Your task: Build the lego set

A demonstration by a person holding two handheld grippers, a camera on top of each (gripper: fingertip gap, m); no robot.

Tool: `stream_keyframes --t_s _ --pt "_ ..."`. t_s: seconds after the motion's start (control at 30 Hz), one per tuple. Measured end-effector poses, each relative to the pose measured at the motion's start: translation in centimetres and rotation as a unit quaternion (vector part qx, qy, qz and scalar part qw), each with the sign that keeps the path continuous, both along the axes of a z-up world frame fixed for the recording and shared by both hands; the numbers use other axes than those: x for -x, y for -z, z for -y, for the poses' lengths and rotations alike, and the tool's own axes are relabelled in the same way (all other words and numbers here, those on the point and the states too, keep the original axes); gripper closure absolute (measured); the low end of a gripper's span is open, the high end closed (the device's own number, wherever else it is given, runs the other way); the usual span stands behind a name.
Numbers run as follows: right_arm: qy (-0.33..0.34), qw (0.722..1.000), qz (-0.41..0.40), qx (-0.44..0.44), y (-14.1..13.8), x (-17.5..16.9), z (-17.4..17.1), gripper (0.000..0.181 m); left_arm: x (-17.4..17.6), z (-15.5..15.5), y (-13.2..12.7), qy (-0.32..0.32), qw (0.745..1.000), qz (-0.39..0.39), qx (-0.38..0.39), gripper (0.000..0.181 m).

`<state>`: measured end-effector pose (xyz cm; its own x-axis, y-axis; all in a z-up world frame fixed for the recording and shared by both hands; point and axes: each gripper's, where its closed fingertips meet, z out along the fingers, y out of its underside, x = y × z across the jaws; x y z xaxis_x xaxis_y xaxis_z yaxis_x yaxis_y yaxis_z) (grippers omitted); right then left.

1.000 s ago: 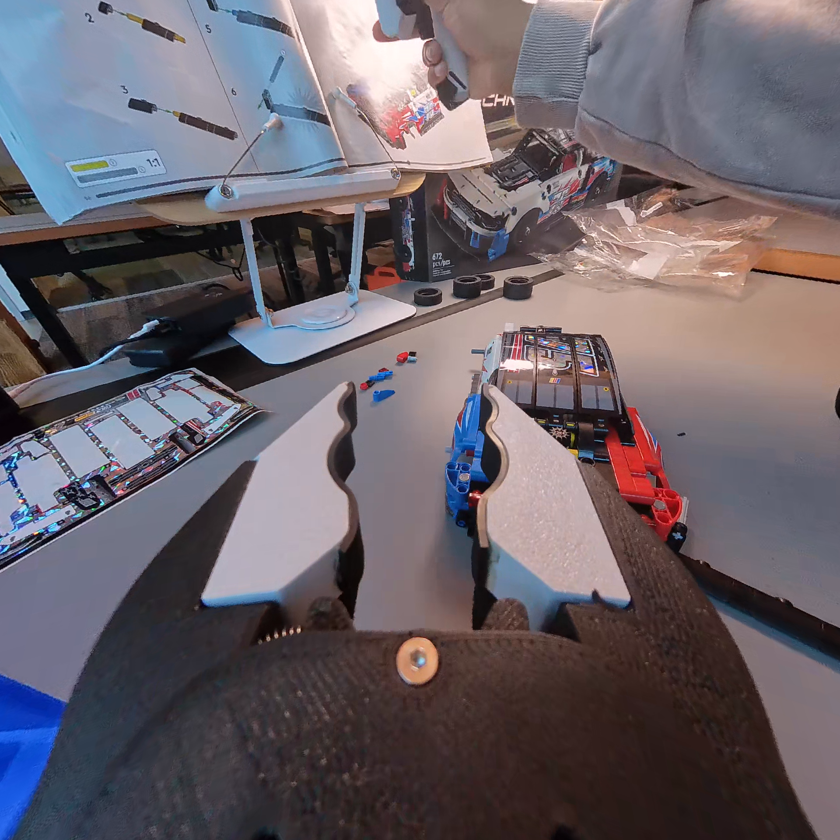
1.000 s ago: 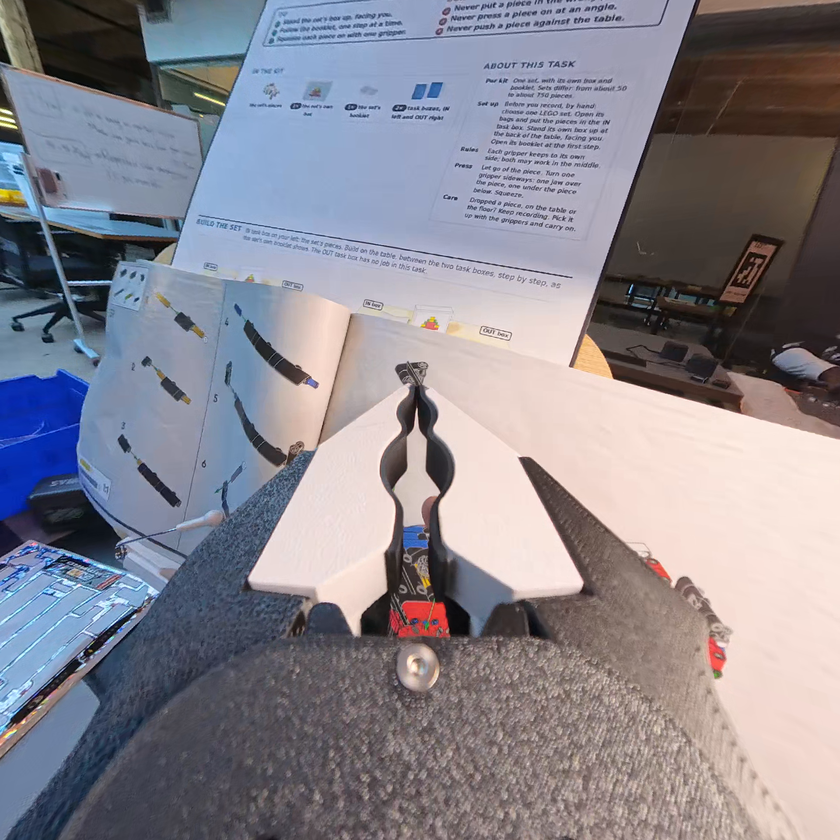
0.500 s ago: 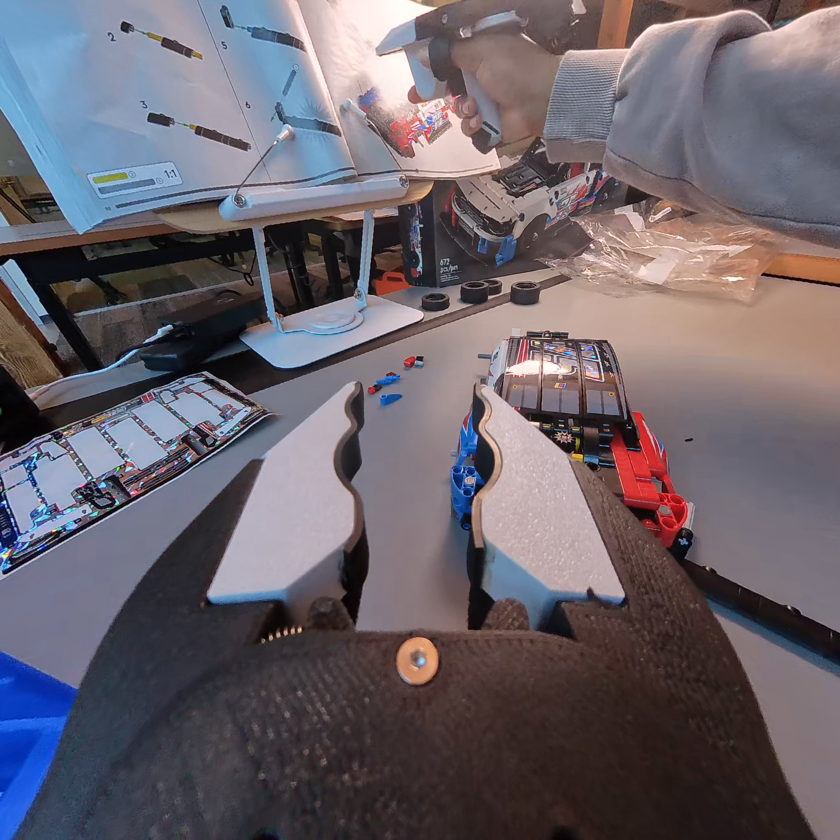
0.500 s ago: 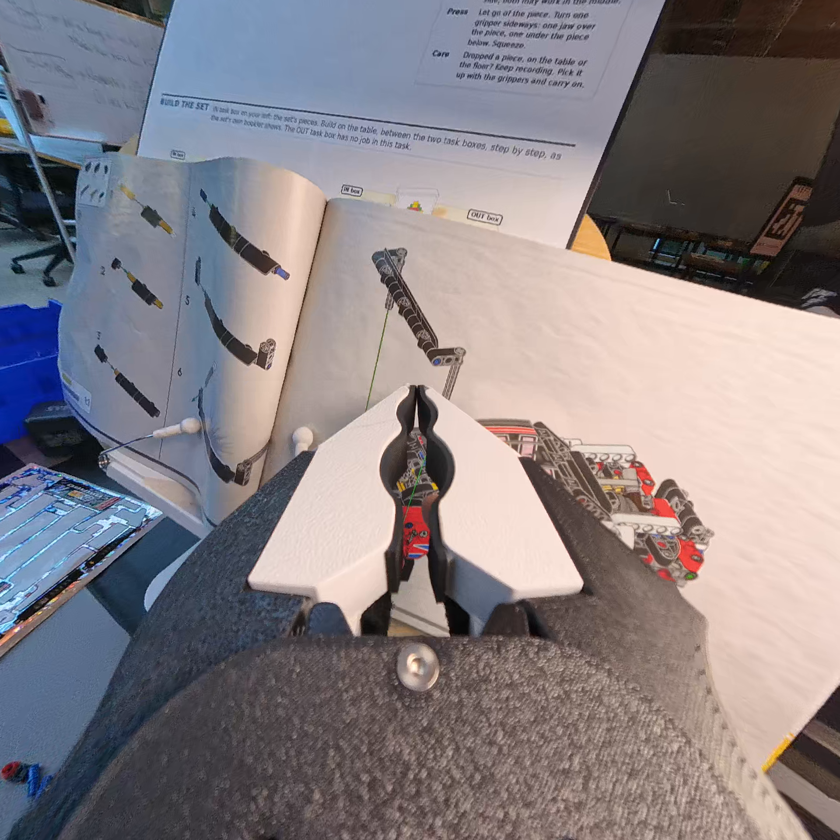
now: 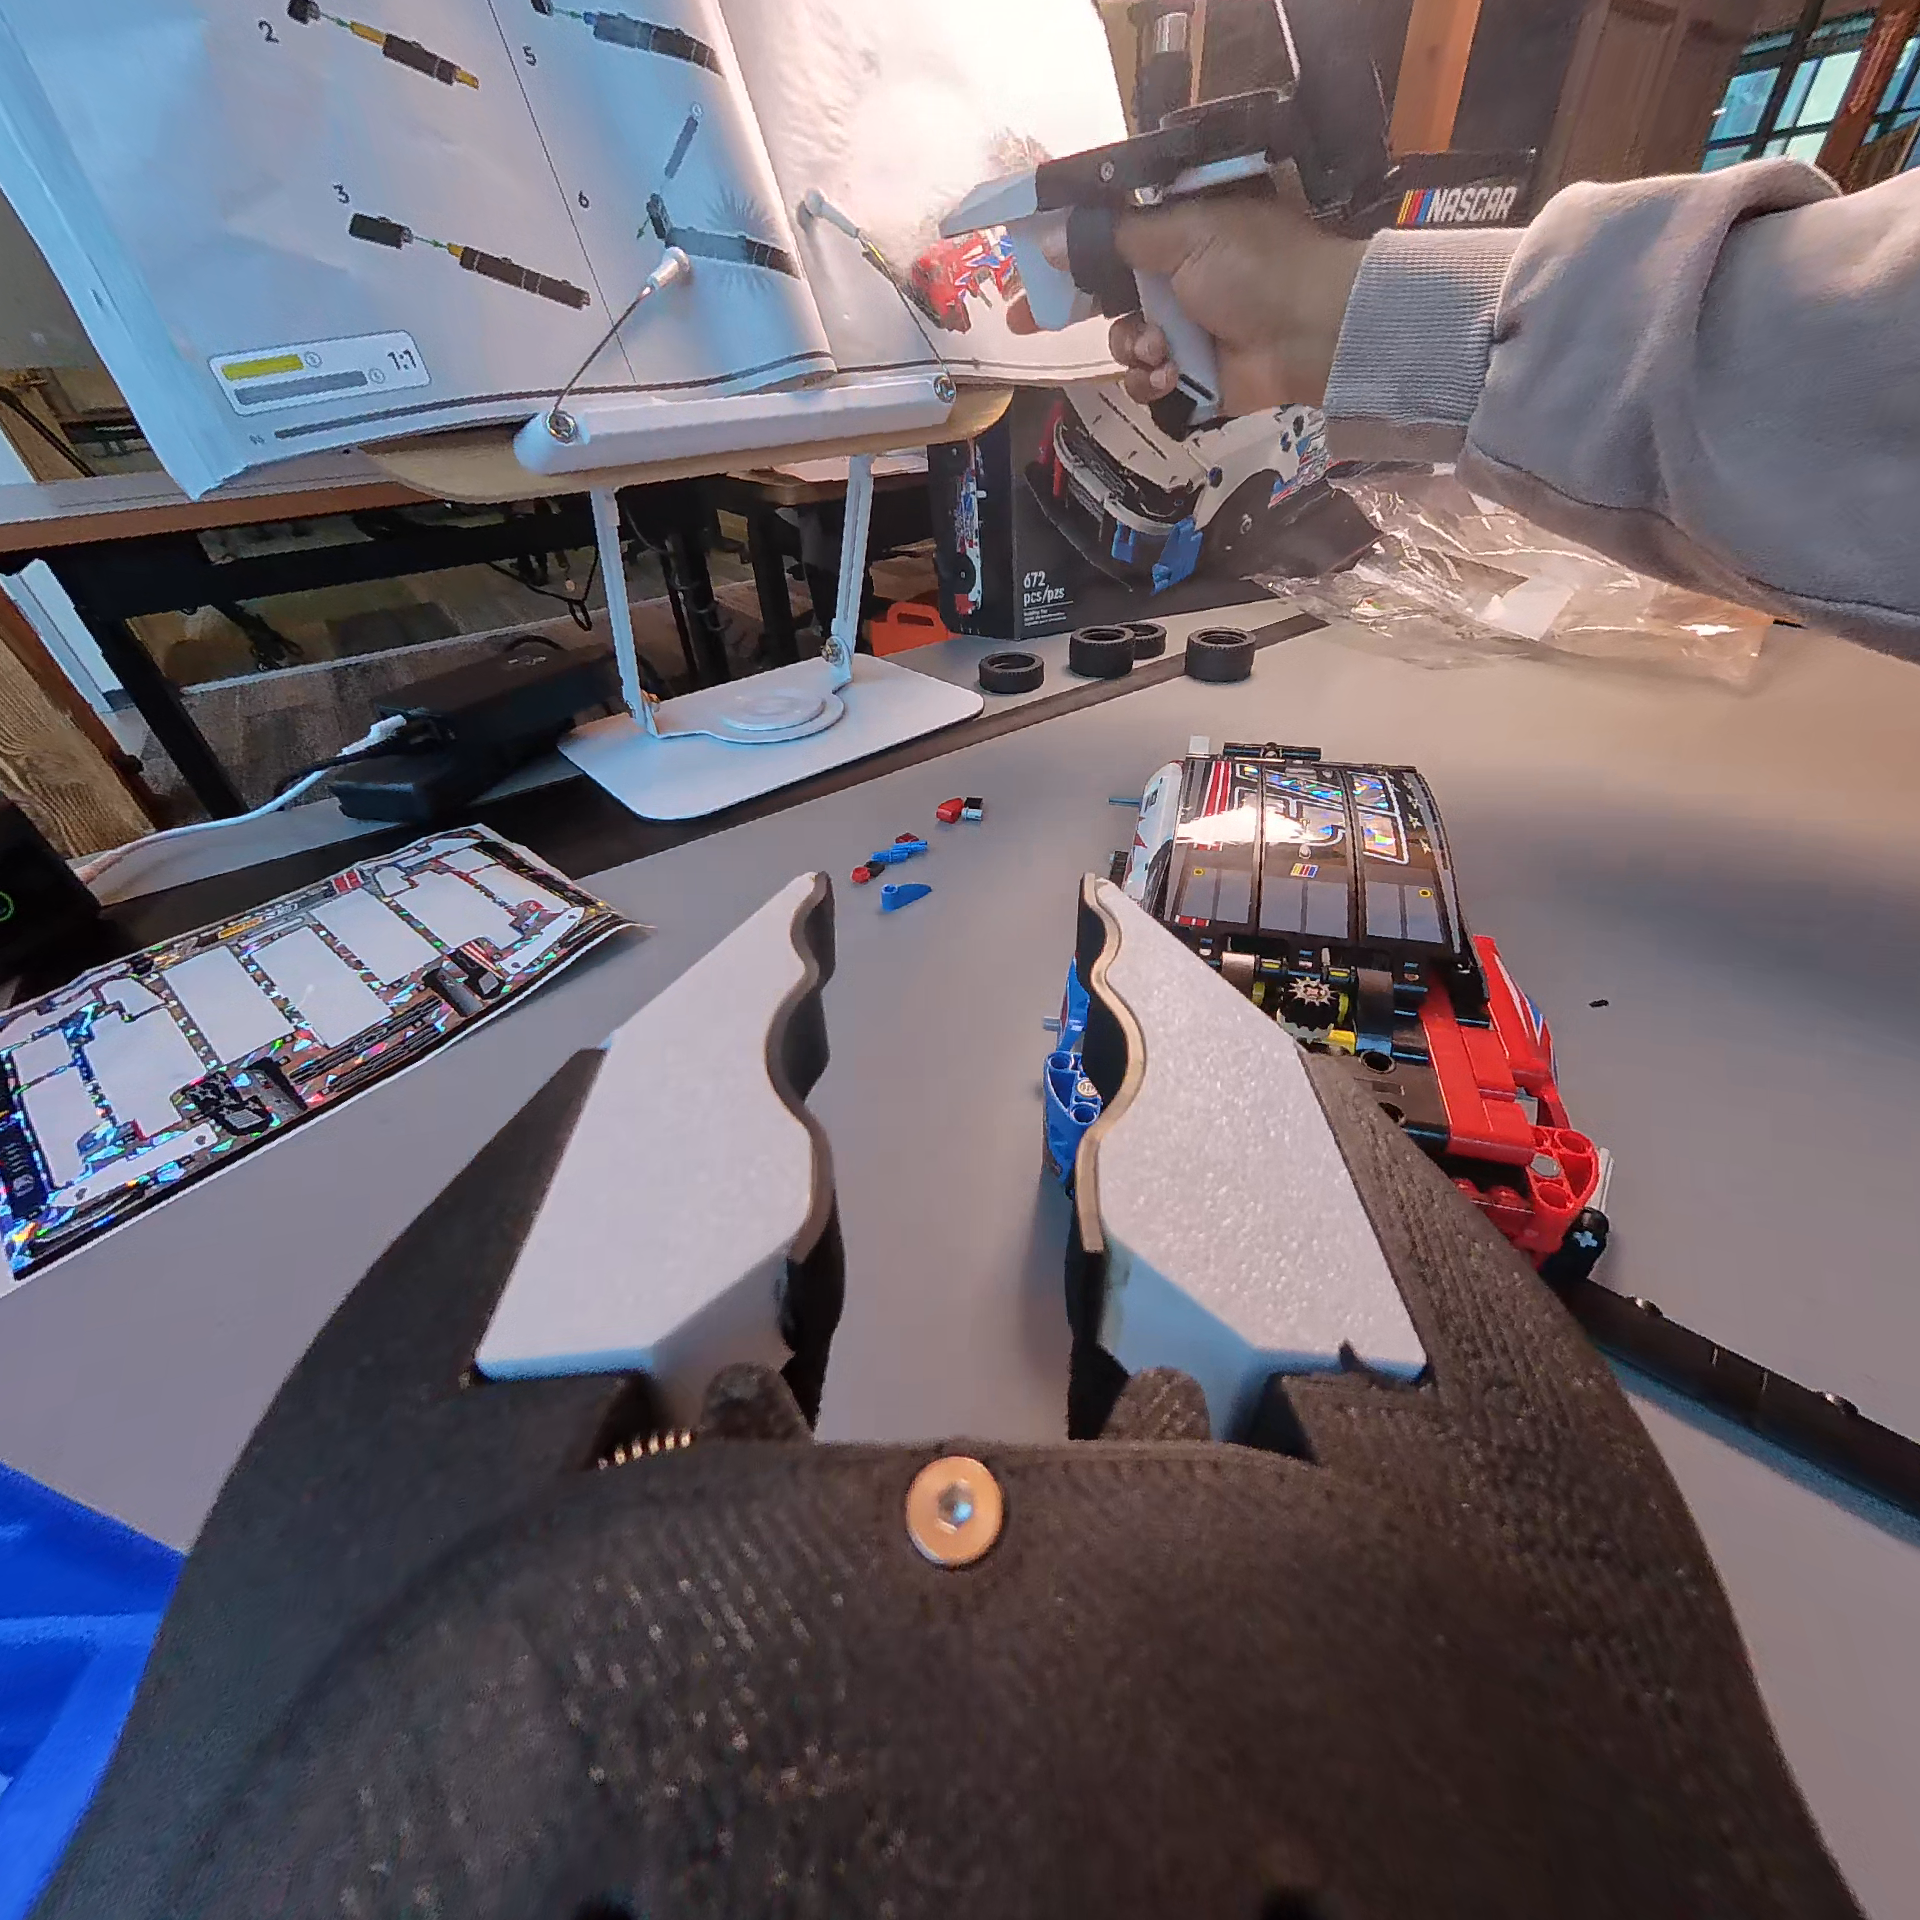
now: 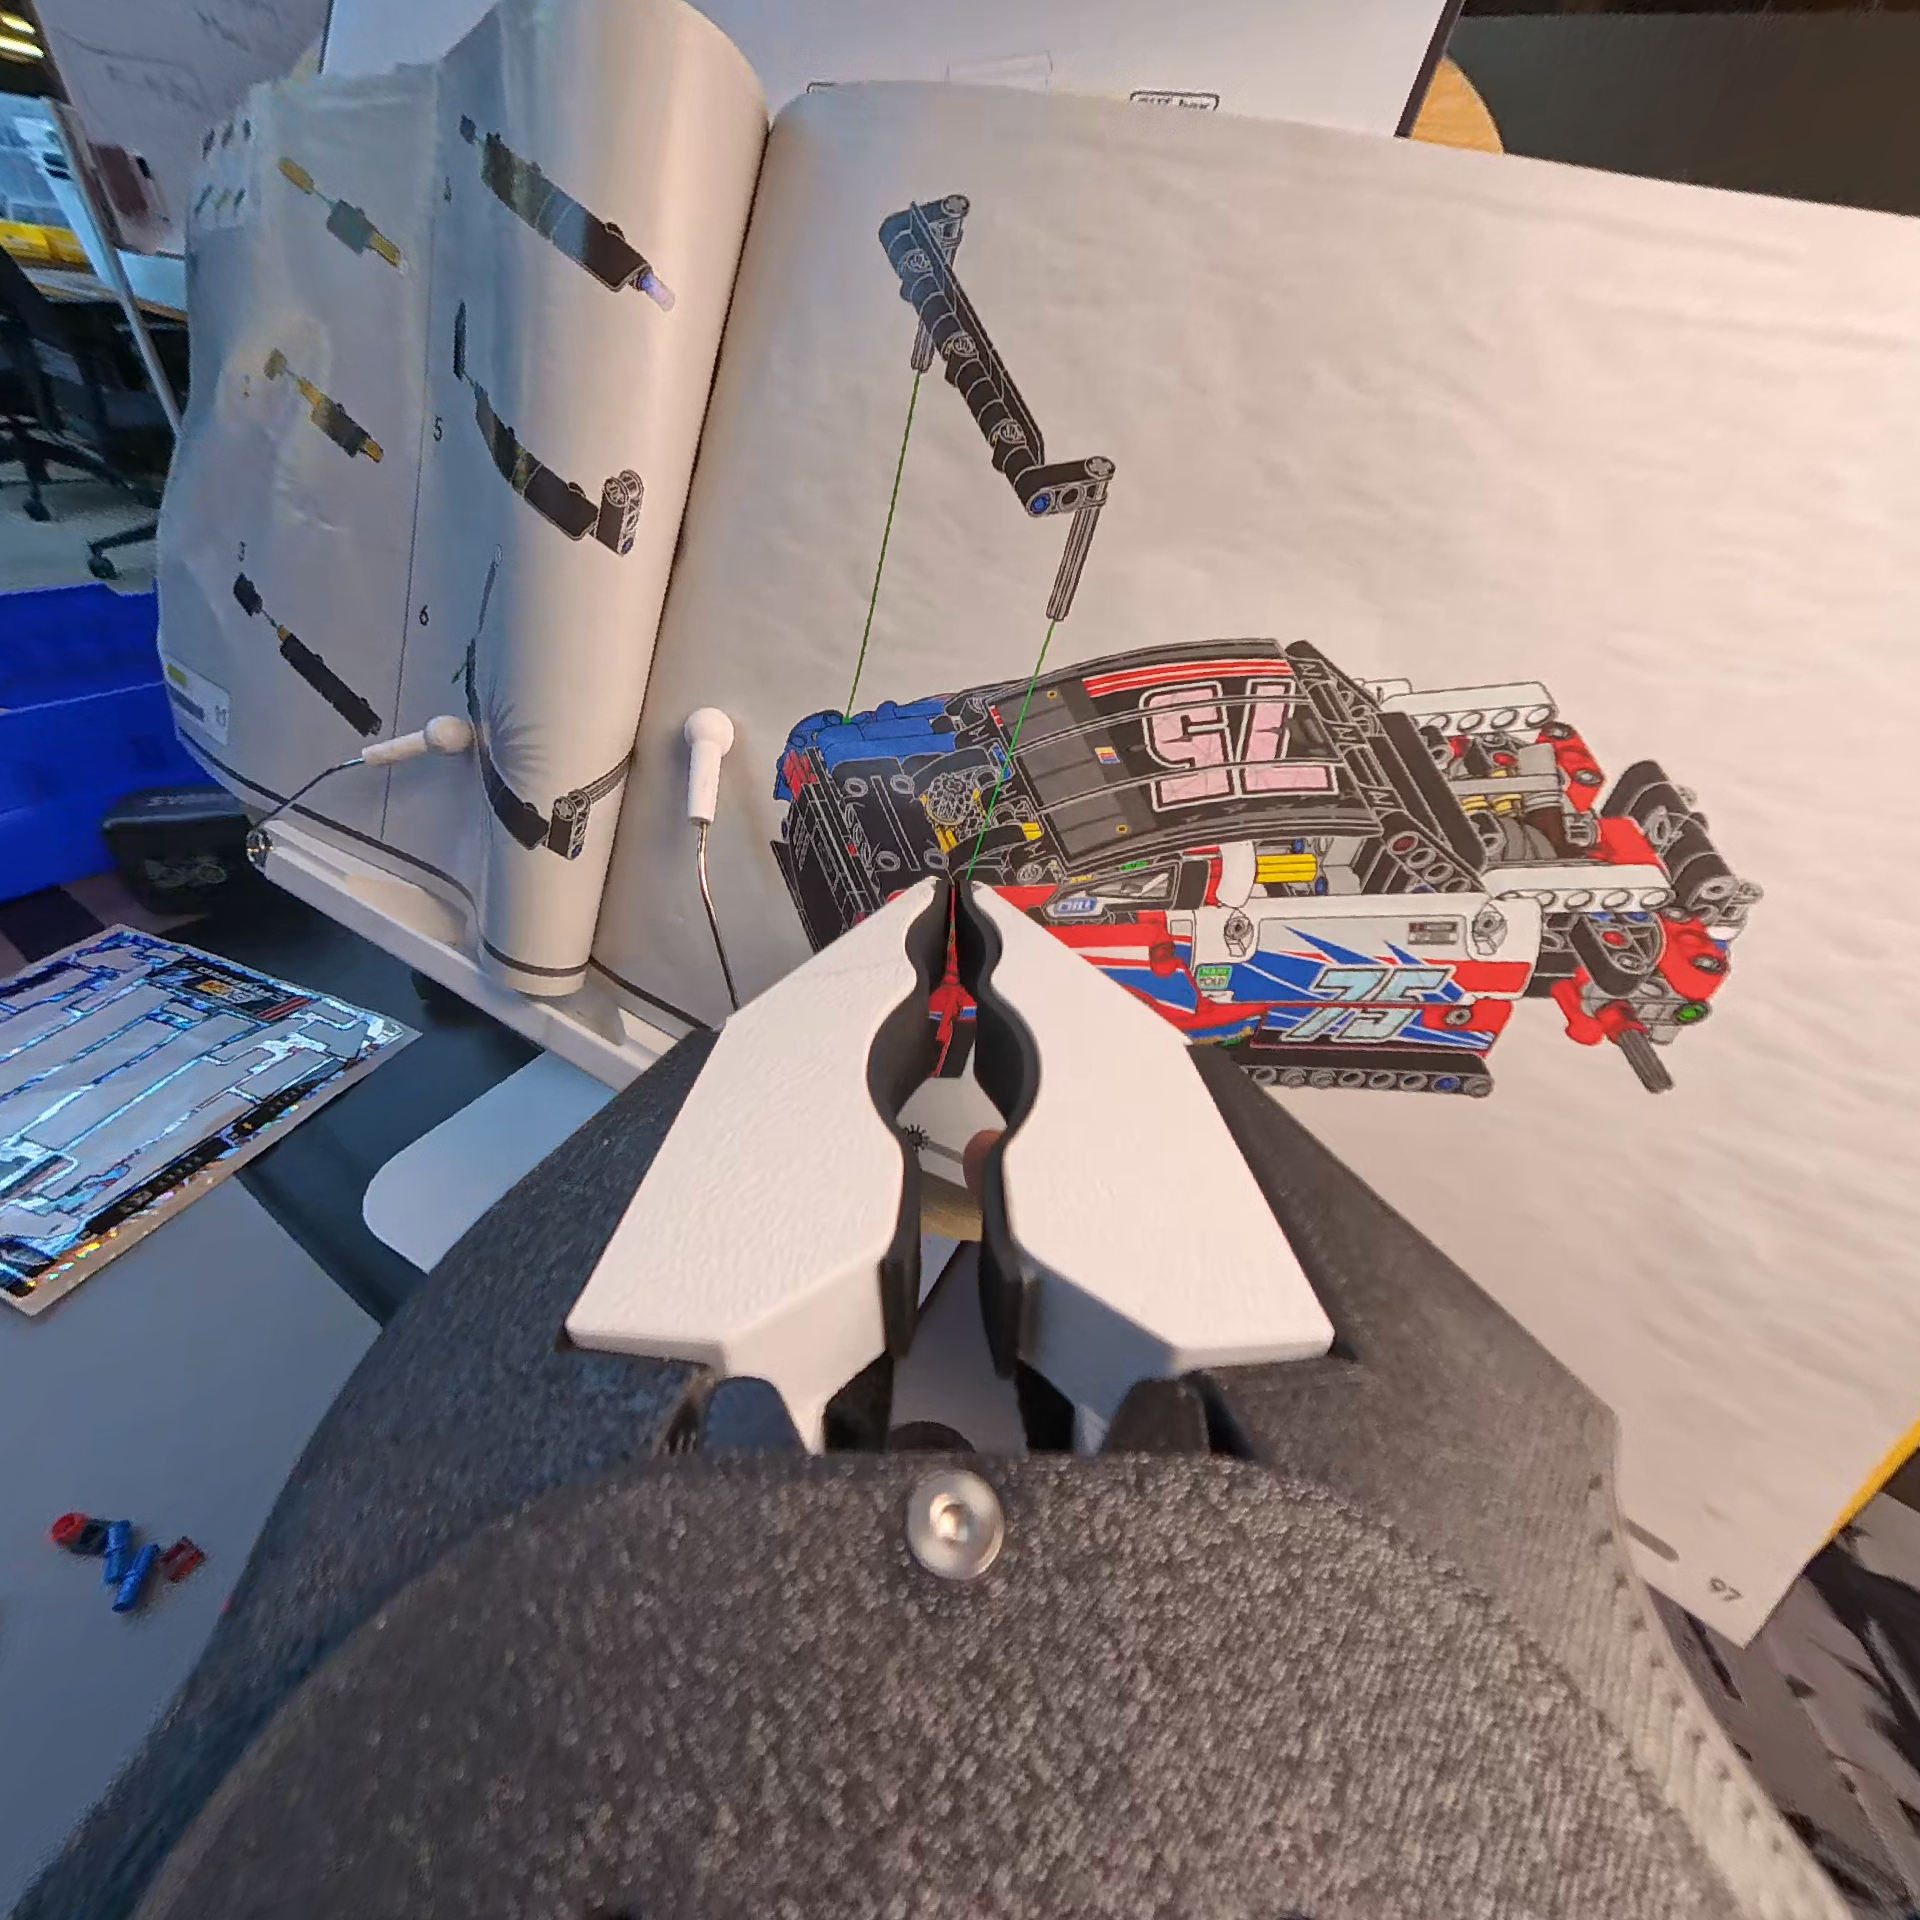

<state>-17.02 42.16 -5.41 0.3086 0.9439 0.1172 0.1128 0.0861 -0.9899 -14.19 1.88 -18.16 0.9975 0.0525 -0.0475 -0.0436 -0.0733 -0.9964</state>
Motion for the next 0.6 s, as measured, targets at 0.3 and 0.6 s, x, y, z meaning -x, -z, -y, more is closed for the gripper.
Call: stream_keyframes --t_s 0.3,0.6 --pt "0.002 1.0 0.014 -0.002 2.3 -0.6 0.2 0.181 0.1 -0.1 0.4 -0.002 1.0 0.003 0.008 0.137" --pt "0.001 1.0 0.014 0.005 3.1 -0.6 0.2 0.181 0.2 -0.2 0.6 -0.002 1.0 0.007 0.011 0.137"
